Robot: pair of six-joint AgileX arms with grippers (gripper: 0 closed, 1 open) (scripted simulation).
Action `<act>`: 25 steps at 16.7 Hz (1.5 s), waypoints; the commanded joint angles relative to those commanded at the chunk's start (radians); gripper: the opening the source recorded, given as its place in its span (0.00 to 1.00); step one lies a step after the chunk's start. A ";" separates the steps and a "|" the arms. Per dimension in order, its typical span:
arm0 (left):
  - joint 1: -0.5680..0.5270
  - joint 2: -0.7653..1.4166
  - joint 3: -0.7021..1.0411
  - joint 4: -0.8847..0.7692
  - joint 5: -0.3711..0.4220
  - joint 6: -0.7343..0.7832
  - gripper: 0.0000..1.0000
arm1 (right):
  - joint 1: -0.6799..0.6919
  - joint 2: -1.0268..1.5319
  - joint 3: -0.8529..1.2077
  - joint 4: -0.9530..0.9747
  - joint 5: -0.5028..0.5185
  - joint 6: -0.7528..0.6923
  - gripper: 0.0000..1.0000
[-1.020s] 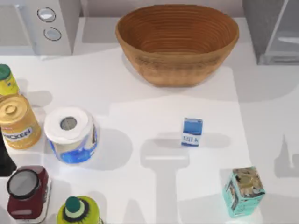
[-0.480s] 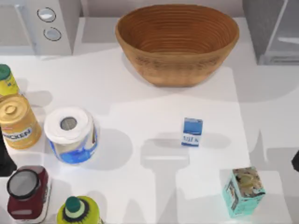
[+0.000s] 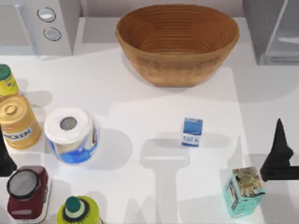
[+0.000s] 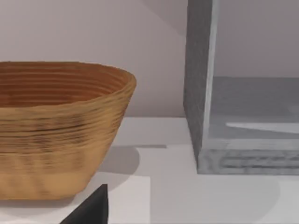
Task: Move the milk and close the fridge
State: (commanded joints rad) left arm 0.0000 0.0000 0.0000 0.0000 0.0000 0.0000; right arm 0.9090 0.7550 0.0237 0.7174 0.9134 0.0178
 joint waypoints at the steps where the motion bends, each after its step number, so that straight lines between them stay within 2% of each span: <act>1: 0.000 0.000 0.000 0.000 0.000 0.000 1.00 | 0.012 0.011 0.000 0.010 0.012 0.000 1.00; 6: 0.000 0.000 0.000 0.000 0.000 0.000 1.00 | 0.011 0.012 -0.002 0.008 0.012 0.002 1.00; 9: 0.000 0.000 0.000 0.000 0.000 0.000 1.00 | 0.013 0.078 0.061 -0.026 0.023 0.065 1.00; 13: 0.000 0.000 0.000 0.000 0.000 0.000 1.00 | 0.011 0.305 0.252 -0.123 0.060 0.252 1.00; 20: 0.000 0.000 0.000 0.000 0.000 0.000 1.00 | 0.050 0.865 0.681 -0.347 0.122 0.643 1.00; 25: 0.000 0.000 0.000 0.000 0.000 0.000 1.00 | 0.112 1.121 0.800 -0.487 0.125 0.775 1.00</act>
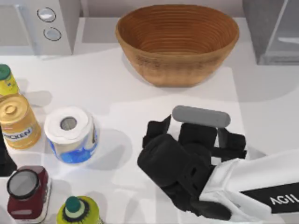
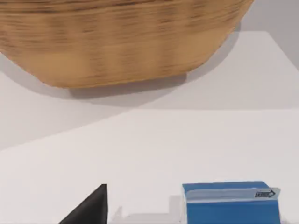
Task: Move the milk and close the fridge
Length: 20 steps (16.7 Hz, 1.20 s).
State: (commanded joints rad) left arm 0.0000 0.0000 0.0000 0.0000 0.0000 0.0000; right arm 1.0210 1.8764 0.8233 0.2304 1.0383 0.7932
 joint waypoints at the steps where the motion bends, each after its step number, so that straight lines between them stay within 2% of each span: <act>1: 0.000 0.000 0.000 0.000 0.000 0.000 1.00 | 0.008 0.019 0.000 -0.016 0.000 0.009 1.00; 8: 0.000 0.000 0.000 0.000 0.000 0.000 1.00 | 0.001 0.027 0.001 -0.016 -0.008 -0.002 1.00; 14: 0.000 0.000 0.000 0.000 0.000 0.000 1.00 | -0.078 0.094 0.019 0.121 -0.061 -0.108 1.00; 20: 0.000 0.000 0.000 0.000 0.000 0.000 1.00 | -0.089 0.124 0.021 0.159 -0.069 -0.120 1.00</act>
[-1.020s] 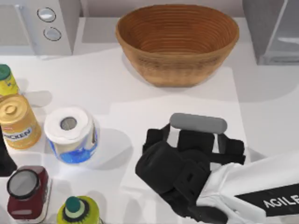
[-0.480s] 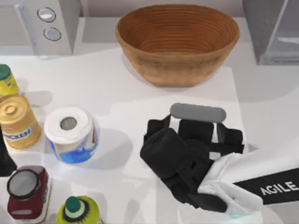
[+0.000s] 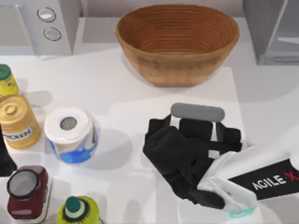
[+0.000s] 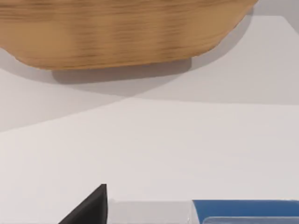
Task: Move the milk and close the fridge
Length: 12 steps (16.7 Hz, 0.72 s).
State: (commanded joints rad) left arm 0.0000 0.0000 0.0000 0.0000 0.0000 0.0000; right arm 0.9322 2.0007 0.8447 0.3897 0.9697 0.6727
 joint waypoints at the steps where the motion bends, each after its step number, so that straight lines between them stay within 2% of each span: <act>1: 0.000 0.000 0.000 0.000 0.000 0.000 1.00 | 0.000 0.000 0.000 0.000 0.000 0.000 0.92; 12: 0.000 0.000 0.000 0.000 0.000 0.000 1.00 | 0.000 0.000 0.000 0.000 0.000 0.000 0.10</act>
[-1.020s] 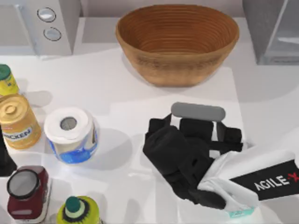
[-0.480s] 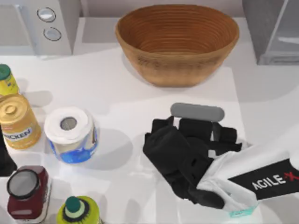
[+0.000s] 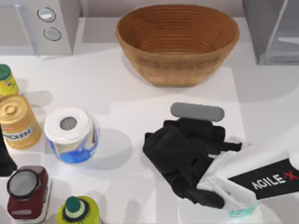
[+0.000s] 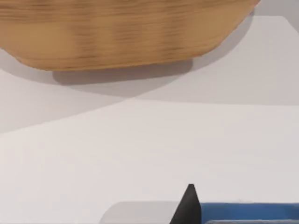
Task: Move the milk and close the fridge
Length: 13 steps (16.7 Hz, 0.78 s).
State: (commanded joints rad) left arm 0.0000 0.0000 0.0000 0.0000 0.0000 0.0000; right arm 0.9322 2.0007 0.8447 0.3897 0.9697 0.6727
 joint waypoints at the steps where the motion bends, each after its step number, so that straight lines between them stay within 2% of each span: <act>1: 0.000 0.000 0.000 0.000 0.000 0.000 1.00 | 0.000 0.000 0.000 0.000 0.000 0.000 0.02; 13: 0.000 0.000 0.000 0.000 0.000 0.000 1.00 | 0.000 -0.024 0.003 -0.035 -0.001 0.000 0.00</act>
State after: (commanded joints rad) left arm 0.0000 0.0000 0.0000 0.0000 0.0000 0.0000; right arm 0.9318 1.9764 0.8482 0.3551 0.9692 0.6723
